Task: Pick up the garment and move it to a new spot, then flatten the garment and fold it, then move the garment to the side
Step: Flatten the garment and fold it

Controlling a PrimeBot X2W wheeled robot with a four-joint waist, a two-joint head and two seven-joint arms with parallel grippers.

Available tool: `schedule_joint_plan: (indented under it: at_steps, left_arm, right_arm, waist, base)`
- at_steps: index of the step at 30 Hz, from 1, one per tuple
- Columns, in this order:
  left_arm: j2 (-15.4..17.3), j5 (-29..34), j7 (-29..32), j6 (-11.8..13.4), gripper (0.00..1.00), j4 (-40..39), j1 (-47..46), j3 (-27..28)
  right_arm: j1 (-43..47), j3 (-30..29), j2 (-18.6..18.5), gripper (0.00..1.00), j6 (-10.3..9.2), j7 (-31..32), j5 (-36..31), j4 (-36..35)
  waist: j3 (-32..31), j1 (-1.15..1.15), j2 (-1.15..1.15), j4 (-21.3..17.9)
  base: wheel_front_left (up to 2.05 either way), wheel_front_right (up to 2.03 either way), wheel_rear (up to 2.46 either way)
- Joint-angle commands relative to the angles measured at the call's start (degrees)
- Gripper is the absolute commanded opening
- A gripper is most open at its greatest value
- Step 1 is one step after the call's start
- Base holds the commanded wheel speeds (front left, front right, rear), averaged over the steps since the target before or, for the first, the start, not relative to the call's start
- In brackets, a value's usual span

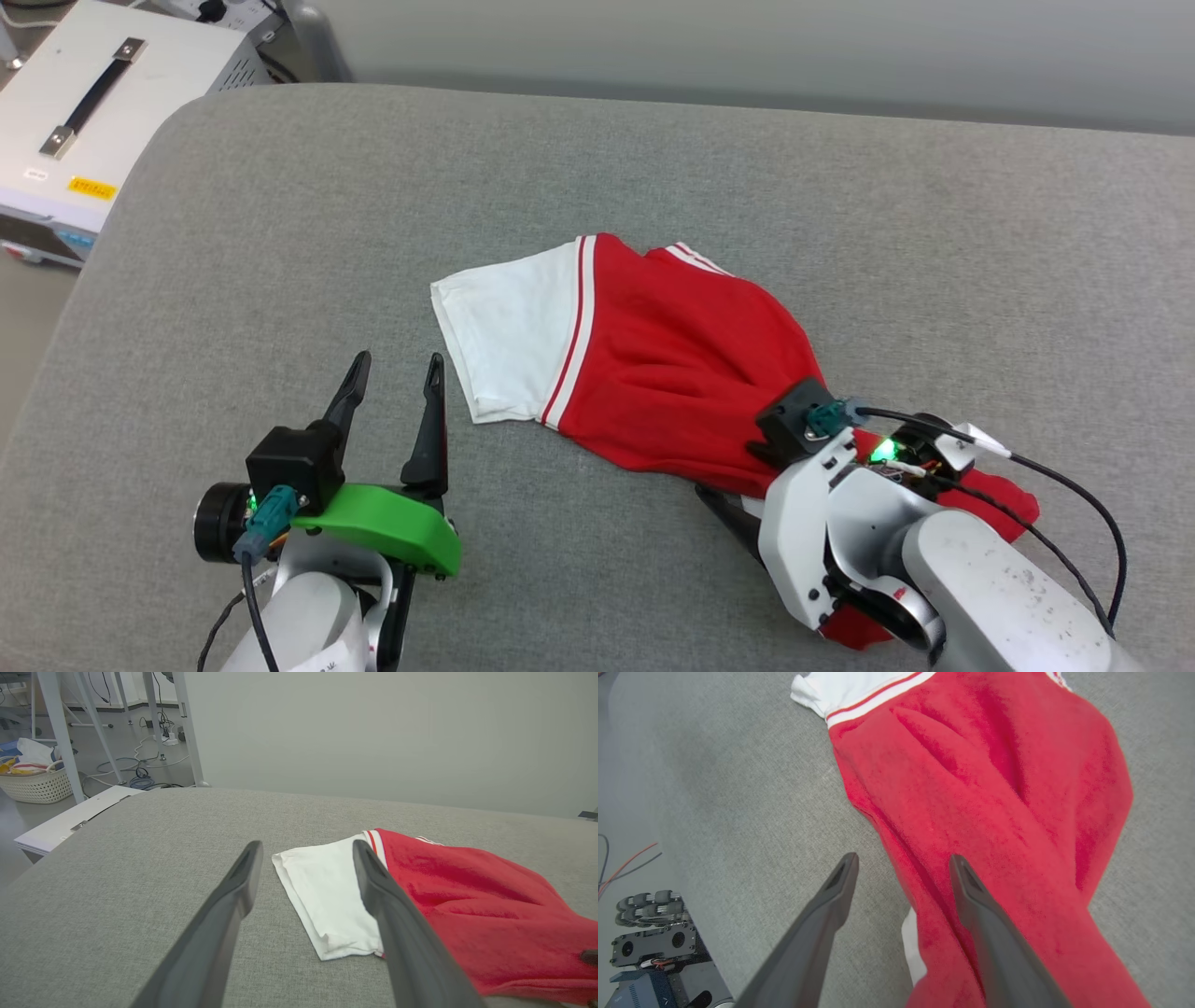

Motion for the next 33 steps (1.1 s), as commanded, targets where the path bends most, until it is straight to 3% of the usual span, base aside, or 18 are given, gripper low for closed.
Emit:
schedule_joint_plan:
  at_steps: [1,13,14,16,17,25,33]
  left_arm:
    - [-0.53,0.58,-0.27,-0.45,1.0,0.41,-1.14,0.03]
    - [-3.59,2.63,-0.4,-2.7,1.0,2.44,-2.38,2.03]
    - [-3.81,2.9,-0.4,-2.86,1.0,2.65,-2.3,2.3]
    - [-4.09,3.44,-0.4,-3.11,1.0,2.99,-2.3,2.83]
    - [-4.22,3.63,-0.4,-3.24,1.0,3.08,-2.3,3.11]
    - [-5.22,5.18,-0.41,-4.54,1.0,4.14,-1.89,4.91]
    - [-5.2,6.32,-0.41,-5.18,1.0,5.23,-0.59,5.89]
  right_arm:
    - [-1.66,1.49,-0.3,1.0,-0.04,0.34,1.13,1.29]
    - [-6.81,11.39,-1.06,1.0,-0.04,4.43,9.71,13.52]
    - [-6.79,11.78,-1.0,0.9,-0.04,5.61,10.84,14.23]
    - [-6.97,12.39,-0.97,0.11,-0.04,7.03,12.68,14.64]
    - [-7.11,12.51,-0.99,0.0,-0.04,7.31,13.35,14.59]
    - [-10.42,10.0,-1.98,0.0,-0.04,1.21,13.22,10.7]
    - [-9.08,-0.95,-3.24,0.0,-0.04,-3.06,10.68,6.93]
  waist:
    - [1.95,0.0,0.0,1.97]
    - [4.38,0.0,0.0,4.46]
    - [4.43,0.0,0.0,4.45]
    - [4.5,0.0,0.0,4.38]
    - [4.51,0.0,0.0,4.31]
    - [3.19,0.0,0.0,3.19]
    - [0.13,0.0,0.0,1.51]
  base:
    - [0.0,0.0,0.0]
    - [0.0,0.0,0.0]
    - [0.0,0.0,0.0]
    - [0.0,0.0,0.0]
    - [0.0,0.0,0.0]
    - [0.0,0.0,0.0]
    - [0.0,0.0,0.0]
